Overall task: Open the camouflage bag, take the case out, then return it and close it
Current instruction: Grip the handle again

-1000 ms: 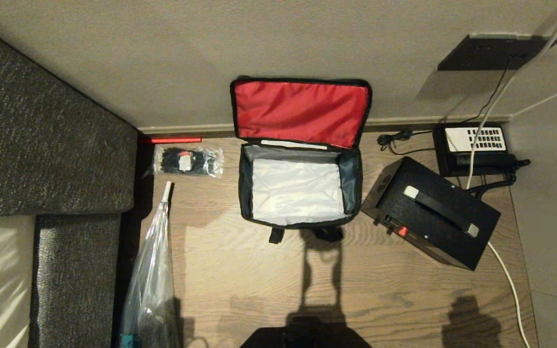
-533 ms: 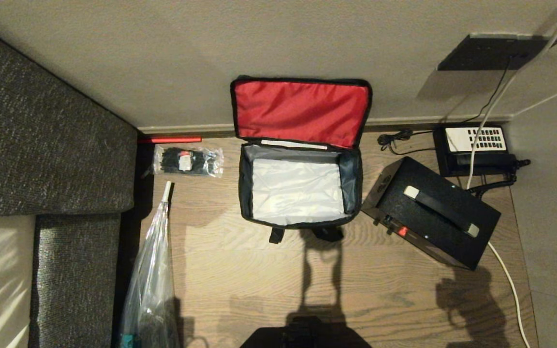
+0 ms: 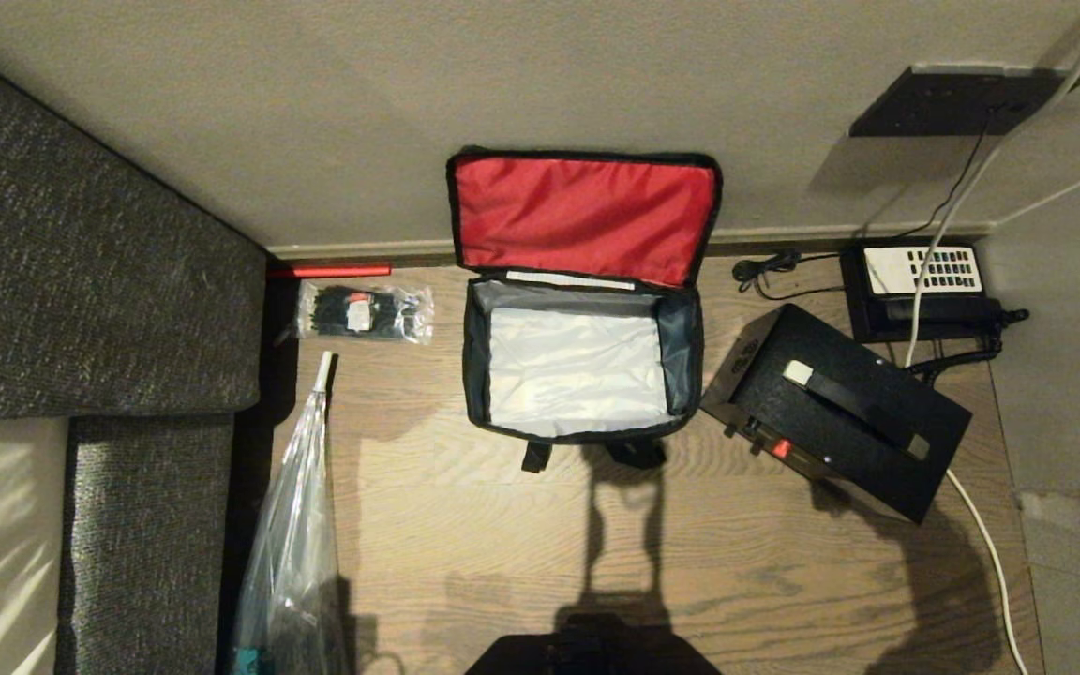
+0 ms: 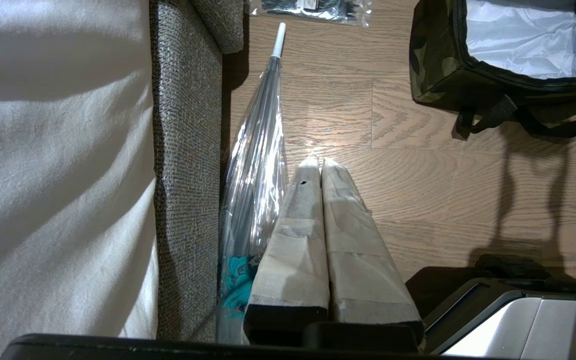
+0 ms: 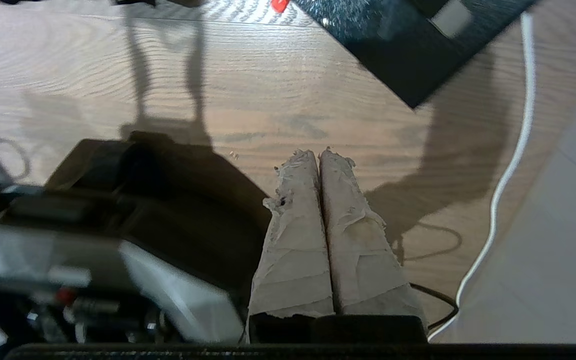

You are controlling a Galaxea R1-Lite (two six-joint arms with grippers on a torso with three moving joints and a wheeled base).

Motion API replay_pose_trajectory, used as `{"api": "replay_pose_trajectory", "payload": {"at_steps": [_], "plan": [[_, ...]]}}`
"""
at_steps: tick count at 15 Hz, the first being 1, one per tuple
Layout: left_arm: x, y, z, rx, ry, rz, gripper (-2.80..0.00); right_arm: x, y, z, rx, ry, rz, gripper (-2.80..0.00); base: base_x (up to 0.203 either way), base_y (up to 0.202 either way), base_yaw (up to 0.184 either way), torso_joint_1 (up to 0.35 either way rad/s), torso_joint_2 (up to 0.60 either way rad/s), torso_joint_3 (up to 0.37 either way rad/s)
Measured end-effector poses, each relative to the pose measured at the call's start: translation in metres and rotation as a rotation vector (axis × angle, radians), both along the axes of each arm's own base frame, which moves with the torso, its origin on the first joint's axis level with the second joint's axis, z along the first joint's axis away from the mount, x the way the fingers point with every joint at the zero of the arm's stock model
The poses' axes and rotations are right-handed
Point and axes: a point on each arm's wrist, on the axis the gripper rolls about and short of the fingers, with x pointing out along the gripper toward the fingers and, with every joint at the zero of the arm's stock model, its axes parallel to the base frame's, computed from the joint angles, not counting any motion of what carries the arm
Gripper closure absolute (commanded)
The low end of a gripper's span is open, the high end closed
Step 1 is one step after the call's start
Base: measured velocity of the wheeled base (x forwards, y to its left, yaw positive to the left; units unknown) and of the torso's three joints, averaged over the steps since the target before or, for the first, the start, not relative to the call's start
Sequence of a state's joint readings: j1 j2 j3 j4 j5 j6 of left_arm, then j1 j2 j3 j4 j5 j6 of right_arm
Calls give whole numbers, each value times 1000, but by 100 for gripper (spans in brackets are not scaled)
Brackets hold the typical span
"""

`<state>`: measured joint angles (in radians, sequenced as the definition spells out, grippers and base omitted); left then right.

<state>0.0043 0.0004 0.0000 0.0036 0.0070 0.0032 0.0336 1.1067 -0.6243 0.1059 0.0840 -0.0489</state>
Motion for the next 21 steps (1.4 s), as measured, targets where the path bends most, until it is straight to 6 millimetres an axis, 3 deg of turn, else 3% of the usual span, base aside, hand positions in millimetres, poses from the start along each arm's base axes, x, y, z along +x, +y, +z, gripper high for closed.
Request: {"api": "replay_pose_trajectory", "payload": {"at_steps": [4, 5, 8, 11, 13, 21], "plan": [[0, 0, 0, 0, -1, 1, 0, 70, 2, -31, -5, 45, 0, 0, 0, 0, 0, 0, 0, 0], [0, 0, 0, 0, -1, 0, 0, 82, 2, -34, -4, 16, 2, -280, 0, 0, 0, 0, 0, 0], [0, 0, 0, 0, -1, 0, 0, 100, 6, -44, -52, 6, 44, -280, 0, 0, 0, 0, 0, 0], [0, 0, 0, 0, 0, 0, 0, 101, 7, -60, -247, 59, 149, -280, 0, 0, 0, 0, 0, 0], [0, 0, 0, 0, 0, 0, 0, 106, 6, -63, -401, 40, 131, -280, 0, 0, 0, 0, 0, 0], [0, 0, 0, 0, 0, 0, 0, 136, -3, -76, -989, -267, 162, -280, 0, 0, 0, 0, 0, 0]]}}
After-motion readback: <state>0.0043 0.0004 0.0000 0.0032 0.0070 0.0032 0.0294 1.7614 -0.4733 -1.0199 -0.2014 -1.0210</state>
